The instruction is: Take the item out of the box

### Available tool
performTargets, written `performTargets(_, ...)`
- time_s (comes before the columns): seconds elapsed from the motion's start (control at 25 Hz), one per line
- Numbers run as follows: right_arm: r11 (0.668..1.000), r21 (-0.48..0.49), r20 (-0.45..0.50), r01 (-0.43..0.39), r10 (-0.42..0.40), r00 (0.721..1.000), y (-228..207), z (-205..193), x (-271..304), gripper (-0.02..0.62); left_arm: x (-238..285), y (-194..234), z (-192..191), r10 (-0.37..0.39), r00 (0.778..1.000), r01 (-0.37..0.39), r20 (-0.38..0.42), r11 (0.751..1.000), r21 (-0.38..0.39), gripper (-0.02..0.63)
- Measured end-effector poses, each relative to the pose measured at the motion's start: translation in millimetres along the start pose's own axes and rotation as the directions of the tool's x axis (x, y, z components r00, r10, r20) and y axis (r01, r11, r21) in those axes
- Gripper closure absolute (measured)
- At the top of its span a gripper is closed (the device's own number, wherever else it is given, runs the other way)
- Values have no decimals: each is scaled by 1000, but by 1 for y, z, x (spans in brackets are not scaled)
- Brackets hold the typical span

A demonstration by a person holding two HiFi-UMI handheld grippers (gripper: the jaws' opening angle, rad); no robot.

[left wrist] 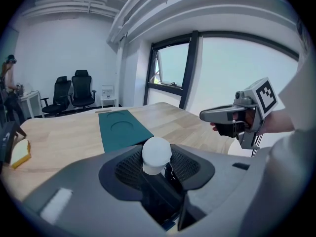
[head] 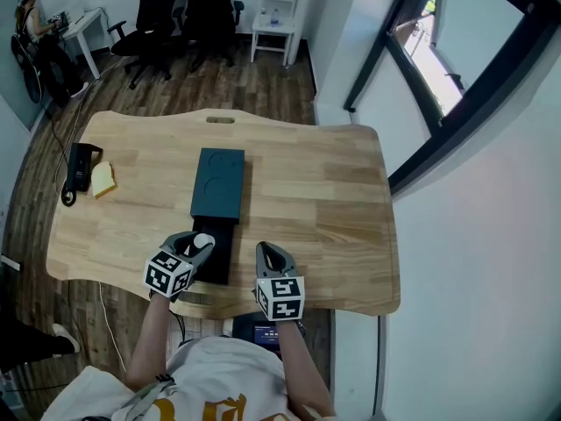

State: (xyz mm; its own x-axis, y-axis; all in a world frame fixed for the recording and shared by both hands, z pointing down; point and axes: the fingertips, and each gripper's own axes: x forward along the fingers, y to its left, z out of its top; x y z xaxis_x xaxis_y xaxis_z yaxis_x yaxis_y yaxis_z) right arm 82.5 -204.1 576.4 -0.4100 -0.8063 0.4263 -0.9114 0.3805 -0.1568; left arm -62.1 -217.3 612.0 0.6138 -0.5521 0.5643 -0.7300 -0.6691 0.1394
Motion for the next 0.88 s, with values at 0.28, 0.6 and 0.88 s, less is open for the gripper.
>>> performTargets(0.28, 1000, -18, 34, 17, -16, 999, 10, 7, -16, 589, -24, -6, 19, -5, 997, 9, 82, 999, -45, 430)
performTargets(0.6, 999, -26, 93, 46, -43, 995, 11, 27, -32, 589, -48, -10, 41, 25, 988, -19, 153, 999, -42, 430)
performTargets(0.88, 998, -28, 123, 53, -49, 991, 13, 35, -41, 589, -56, -12, 46, 21, 983, -13, 180, 999, -43, 430)
